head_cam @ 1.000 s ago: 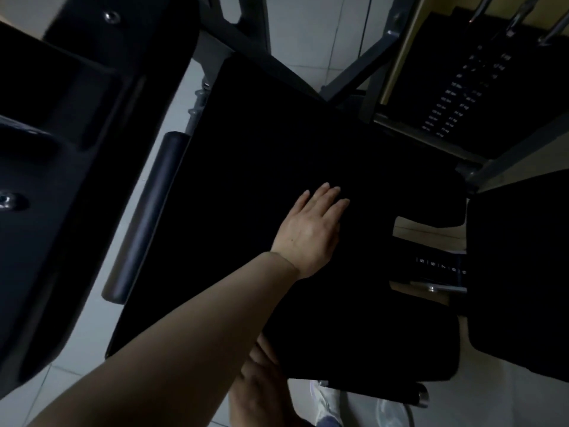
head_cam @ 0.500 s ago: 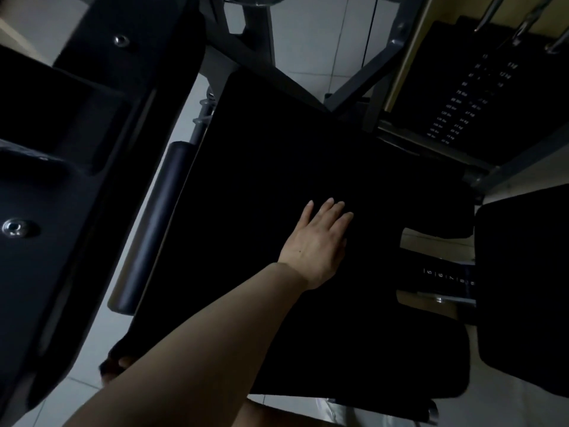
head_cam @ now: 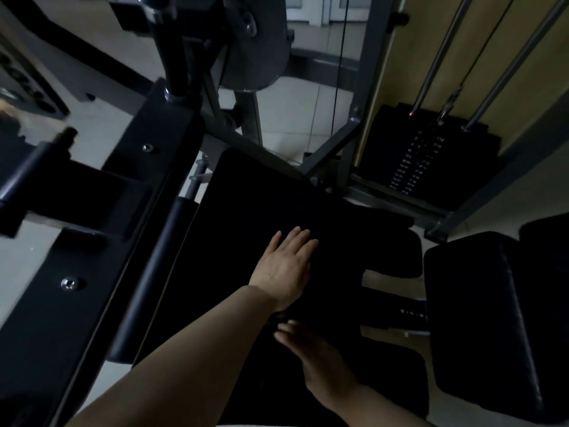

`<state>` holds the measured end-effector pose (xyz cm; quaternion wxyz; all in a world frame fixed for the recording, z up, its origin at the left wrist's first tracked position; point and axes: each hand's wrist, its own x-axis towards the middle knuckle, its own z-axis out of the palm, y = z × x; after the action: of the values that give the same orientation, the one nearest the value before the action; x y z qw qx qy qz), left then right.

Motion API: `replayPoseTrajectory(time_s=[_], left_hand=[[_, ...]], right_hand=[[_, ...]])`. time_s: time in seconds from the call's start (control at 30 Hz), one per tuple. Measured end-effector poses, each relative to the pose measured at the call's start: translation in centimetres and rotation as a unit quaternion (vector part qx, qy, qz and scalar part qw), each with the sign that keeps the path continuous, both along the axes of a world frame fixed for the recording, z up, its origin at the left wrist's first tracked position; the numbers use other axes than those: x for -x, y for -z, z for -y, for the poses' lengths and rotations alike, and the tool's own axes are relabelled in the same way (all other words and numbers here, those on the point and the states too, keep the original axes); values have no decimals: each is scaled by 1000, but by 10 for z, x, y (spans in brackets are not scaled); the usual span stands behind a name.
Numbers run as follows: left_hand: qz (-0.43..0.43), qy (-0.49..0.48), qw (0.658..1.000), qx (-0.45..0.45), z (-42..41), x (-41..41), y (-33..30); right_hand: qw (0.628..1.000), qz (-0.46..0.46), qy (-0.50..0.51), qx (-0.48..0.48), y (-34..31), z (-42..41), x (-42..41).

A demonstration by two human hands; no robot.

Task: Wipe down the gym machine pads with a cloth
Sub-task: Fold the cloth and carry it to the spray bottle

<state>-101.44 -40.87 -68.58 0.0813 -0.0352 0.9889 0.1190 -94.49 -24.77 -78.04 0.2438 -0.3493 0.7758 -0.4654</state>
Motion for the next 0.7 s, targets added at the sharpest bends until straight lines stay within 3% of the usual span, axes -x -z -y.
replayPoseTrajectory(time_s=[0.07,0.2,0.33,0.5,0.7], left_hand=[[7,-5,1000,9,-2,-2,-12],[-7,-6,999,32,-9,-4,-44],[-45,-16,998,52,-25,-6,-90],[-150,-41,987,34,-48,-9,-163],[-233,-49,969,61,-70,-16,-252]], right_hand=[[995,40,-8,-87,-41,-3,34],[954,228,177,-75,-100,-5,59],[906,281,315,-17,-165,-4,92],[852,338,389,91,-259,-20,119],[850,326,368,190,-348,-61,132]])
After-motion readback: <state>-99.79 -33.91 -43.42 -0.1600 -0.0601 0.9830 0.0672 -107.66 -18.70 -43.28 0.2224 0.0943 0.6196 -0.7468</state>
